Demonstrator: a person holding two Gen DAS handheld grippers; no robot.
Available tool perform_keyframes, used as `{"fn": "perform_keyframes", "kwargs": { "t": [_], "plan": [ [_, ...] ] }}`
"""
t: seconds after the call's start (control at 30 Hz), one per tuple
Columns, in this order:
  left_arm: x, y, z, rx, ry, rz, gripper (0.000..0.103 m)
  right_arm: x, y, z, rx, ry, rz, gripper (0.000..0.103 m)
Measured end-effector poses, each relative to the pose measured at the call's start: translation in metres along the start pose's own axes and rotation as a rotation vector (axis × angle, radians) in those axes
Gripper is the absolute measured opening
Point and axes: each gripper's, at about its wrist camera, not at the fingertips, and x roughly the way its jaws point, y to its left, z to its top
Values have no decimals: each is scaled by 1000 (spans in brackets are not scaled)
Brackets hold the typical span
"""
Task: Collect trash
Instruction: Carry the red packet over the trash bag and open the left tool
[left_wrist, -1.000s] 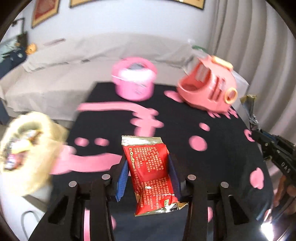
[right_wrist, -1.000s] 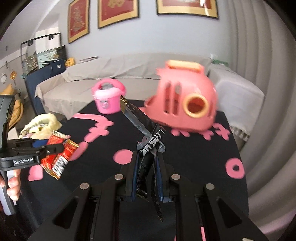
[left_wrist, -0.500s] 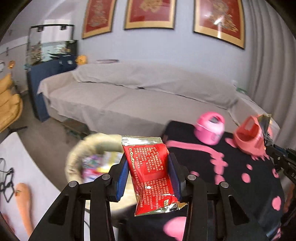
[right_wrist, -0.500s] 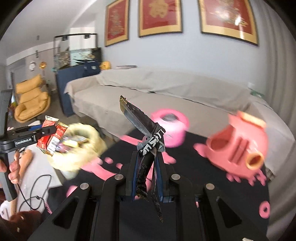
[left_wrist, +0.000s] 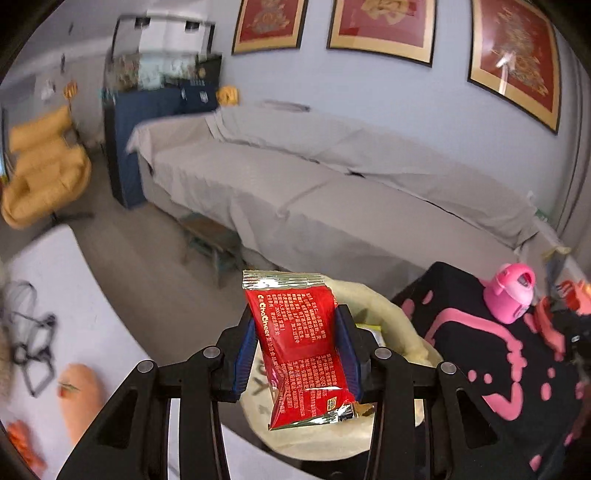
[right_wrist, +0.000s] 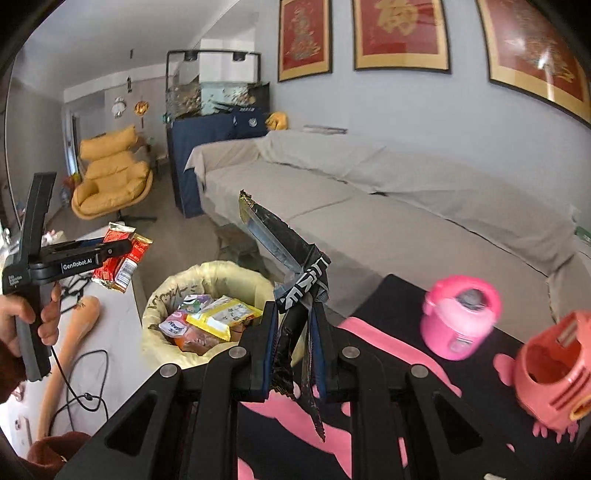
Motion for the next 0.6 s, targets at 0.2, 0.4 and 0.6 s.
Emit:
{"fn": "perform_keyframes", "kwargs": {
  "t": [0.2,0.4,0.6],
  "plan": [
    [56,-7,-12,-50,91,-145,43,44,10,8,-31,58,9,15],
    [97,-17,-24,-81,174,-245,76,81,13,8,-54,119,3,15],
    [82,15,-14,-165,129,-179,80,118,25,6,-56,185,59,15]
  ]
}}
